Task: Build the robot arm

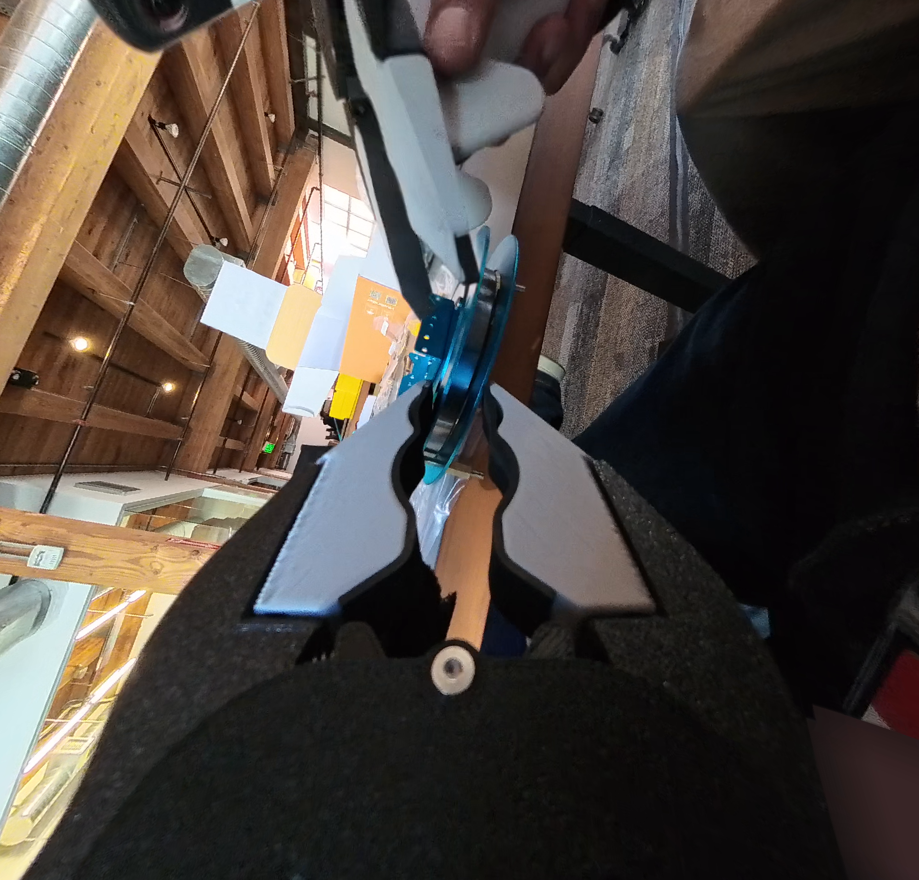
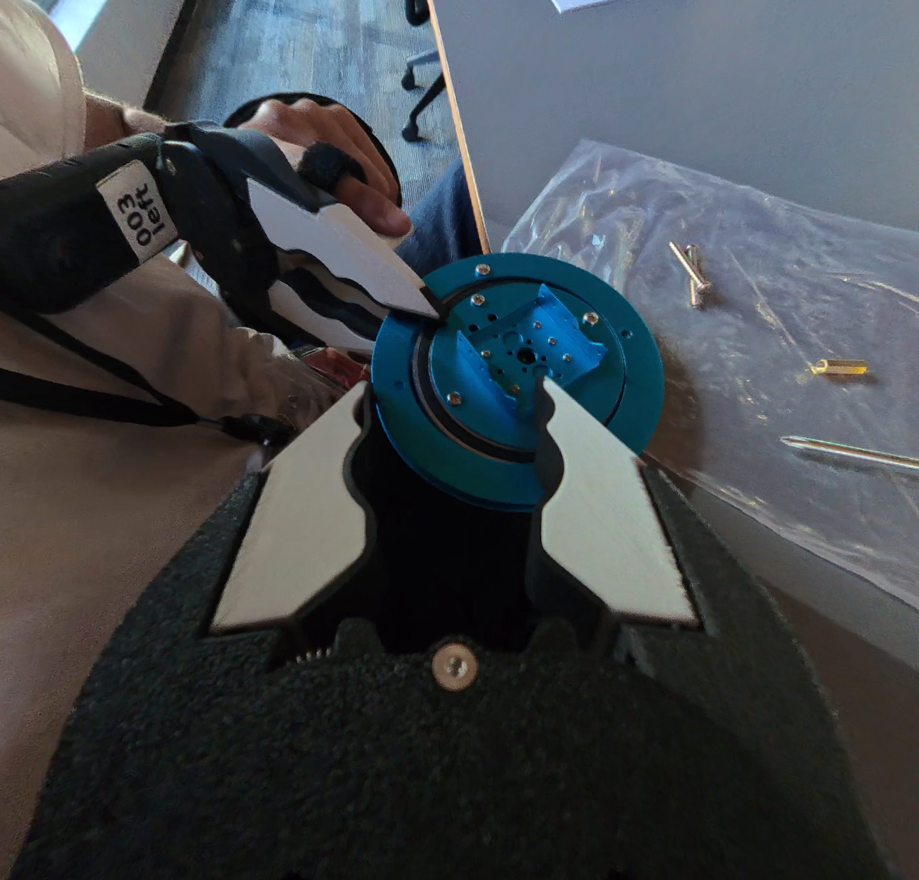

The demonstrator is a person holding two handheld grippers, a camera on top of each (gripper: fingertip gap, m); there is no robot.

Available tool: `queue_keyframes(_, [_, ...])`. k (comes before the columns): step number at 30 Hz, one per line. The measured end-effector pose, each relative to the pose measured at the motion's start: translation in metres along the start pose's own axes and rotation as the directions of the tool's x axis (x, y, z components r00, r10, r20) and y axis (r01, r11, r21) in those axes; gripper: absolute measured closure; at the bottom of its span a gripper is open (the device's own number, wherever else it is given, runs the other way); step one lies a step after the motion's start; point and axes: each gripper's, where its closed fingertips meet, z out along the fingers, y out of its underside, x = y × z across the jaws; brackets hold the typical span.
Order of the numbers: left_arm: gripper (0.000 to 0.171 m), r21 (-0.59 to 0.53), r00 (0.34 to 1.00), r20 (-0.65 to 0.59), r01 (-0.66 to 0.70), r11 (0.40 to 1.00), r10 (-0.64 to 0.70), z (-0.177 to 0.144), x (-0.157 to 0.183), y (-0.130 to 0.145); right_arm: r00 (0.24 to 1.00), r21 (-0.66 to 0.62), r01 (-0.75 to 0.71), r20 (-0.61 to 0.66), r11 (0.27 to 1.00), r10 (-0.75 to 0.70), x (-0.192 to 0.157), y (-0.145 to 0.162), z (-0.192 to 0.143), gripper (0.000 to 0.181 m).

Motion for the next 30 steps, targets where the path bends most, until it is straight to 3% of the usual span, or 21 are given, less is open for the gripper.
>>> queue_keyframes(3, [0.153,0.009,1.000,-0.016,-0.003,1.000,0.003,0.002,0.005,-0.004,0.999,0.032,0.025,-0.034,0.999,-0.024,0.002,0.001,0.000,0.133])
queue_keyframes(4, [0.152,0.009,1.000,-0.019,-0.007,1.000,0.008,0.003,0.006,-0.005,0.997,0.032,0.035,-0.067,0.999,-0.033,0.008,0.003,-0.001,0.148])
queue_keyframes(7, [0.153,-0.002,1.000,-0.011,-0.006,1.000,0.006,0.004,0.007,-0.006,0.998,0.052,0.036,-0.060,0.998,-0.032,0.007,0.003,-0.002,0.150])
queue_keyframes(8, [0.153,0.000,1.000,-0.007,-0.002,1.000,0.002,0.003,0.007,-0.008,0.996,0.051,0.028,-0.088,0.998,-0.024,0.012,0.003,-0.003,0.169])
queue_keyframes(10, [0.153,0.008,1.000,0.000,-0.002,1.000,0.002,0.004,0.006,-0.012,0.998,0.063,0.020,-0.054,0.998,-0.017,0.007,0.002,-0.003,0.174])
queue_keyframes(13, [0.153,-0.003,1.000,0.011,-0.010,1.000,0.010,0.005,0.004,-0.015,0.998,0.077,0.013,-0.070,0.997,-0.007,0.009,0.000,-0.005,0.169])
queue_keyframes(16, [0.154,0.004,1.000,0.014,0.012,1.000,-0.012,0.006,0.002,-0.015,0.998,0.069,0.047,-0.036,0.996,-0.045,-0.002,0.000,-0.013,0.126])
queue_keyframes(17, [0.154,0.004,1.000,0.015,0.021,1.000,-0.021,0.006,0.001,-0.014,0.998,0.075,0.064,-0.031,0.995,-0.062,-0.006,0.000,-0.014,0.122])
queue_keyframes(20, [0.153,0.011,0.999,0.008,0.040,0.999,-0.040,0.006,0.002,-0.015,0.997,0.081,0.070,-0.036,0.994,-0.067,-0.010,0.004,-0.007,0.118])
queue_keyframes(24, [0.152,0.011,0.999,0.013,0.040,0.999,-0.041,0.006,-0.001,-0.016,0.996,0.142,0.085,-0.051,0.986,-0.079,-0.008,0.003,-0.005,0.126])
queue_keyframes(30, [0.153,0.013,1.000,0.015,0.010,1.000,-0.010,0.006,0.000,-0.017,0.996,0.125,0.084,-0.035,0.989,-0.080,-0.011,0.003,-0.005,0.132])
